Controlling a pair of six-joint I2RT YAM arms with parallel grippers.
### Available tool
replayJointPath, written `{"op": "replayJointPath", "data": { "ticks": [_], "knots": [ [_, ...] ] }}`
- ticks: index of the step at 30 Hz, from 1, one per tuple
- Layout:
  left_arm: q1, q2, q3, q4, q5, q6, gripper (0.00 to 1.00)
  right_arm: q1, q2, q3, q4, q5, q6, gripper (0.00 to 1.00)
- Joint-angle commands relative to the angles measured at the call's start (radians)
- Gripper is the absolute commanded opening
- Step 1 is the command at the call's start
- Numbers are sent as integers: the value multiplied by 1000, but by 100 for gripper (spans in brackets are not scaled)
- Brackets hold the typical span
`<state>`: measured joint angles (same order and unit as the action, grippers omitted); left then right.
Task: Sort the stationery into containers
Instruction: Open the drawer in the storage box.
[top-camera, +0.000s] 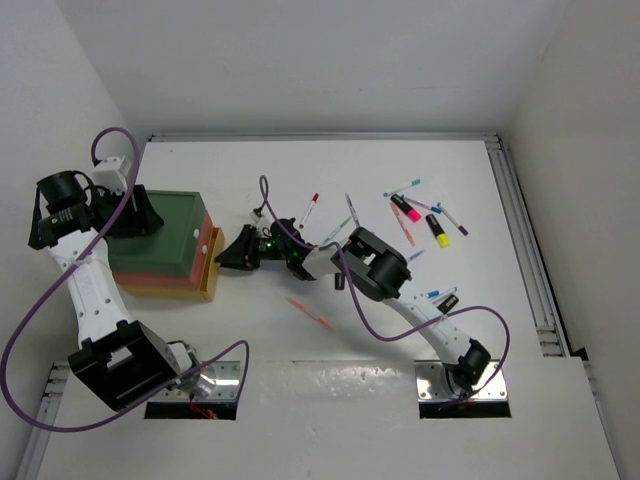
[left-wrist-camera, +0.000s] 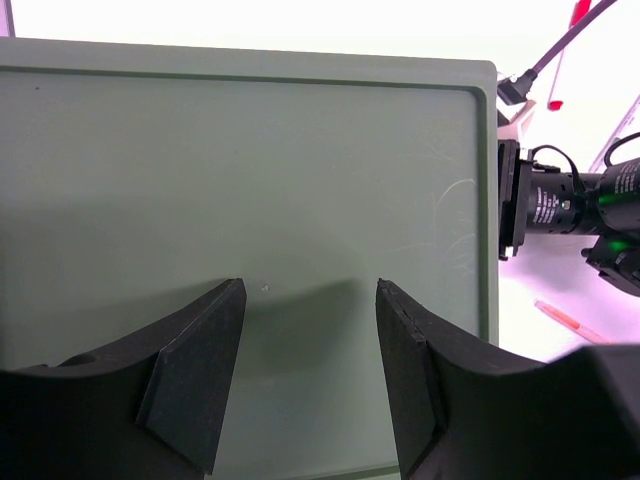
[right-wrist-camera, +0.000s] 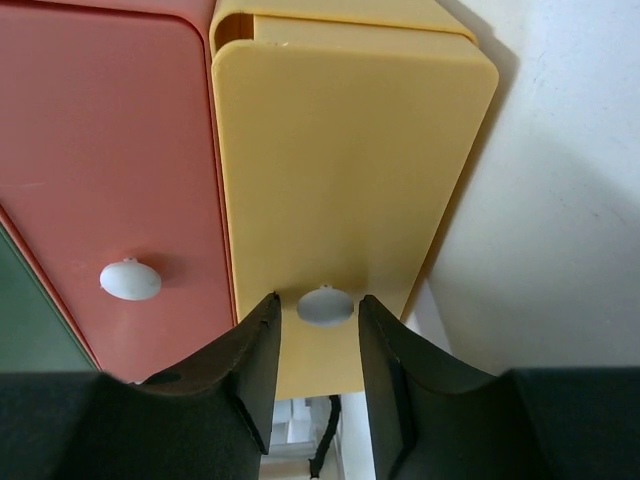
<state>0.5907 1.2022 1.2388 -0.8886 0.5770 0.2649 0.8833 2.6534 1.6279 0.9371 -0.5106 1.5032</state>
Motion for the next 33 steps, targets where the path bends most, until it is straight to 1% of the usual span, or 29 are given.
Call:
{"op": "replayJointPath", "data": {
  "ticks": [1,4,9,15,19,22,23,27,33],
  "knots": [
    [9,34,-53,-98,-65,10,62,11,10,41,68,-16,0,36],
    [9,34,-55,-96,-65,8,62,13,14,50,69,-16,2,34],
    [11,36,-56,-96,-66,13,62,14,19,50,69,-22,3,33],
    [9,36,-56,-96,-65,13,62,14,20,55,69,-20,2,25],
    [9,36,-56,-93,-68,13,62,13,28,62,80,-20,2,24],
    [9,36,-58,-93,-69,13,62,14,30,61,91,-20,3,15],
    [9,36,-58,-93,-68,13,62,14,30,53,97,-22,8,10],
    [9,37,-61,-90,-69,10,62,14,13,17,130,-16,14,1],
    [9,37,-59,-92,-72,10,62,13,-10,-31,169,7,29,0]
  ]
}}
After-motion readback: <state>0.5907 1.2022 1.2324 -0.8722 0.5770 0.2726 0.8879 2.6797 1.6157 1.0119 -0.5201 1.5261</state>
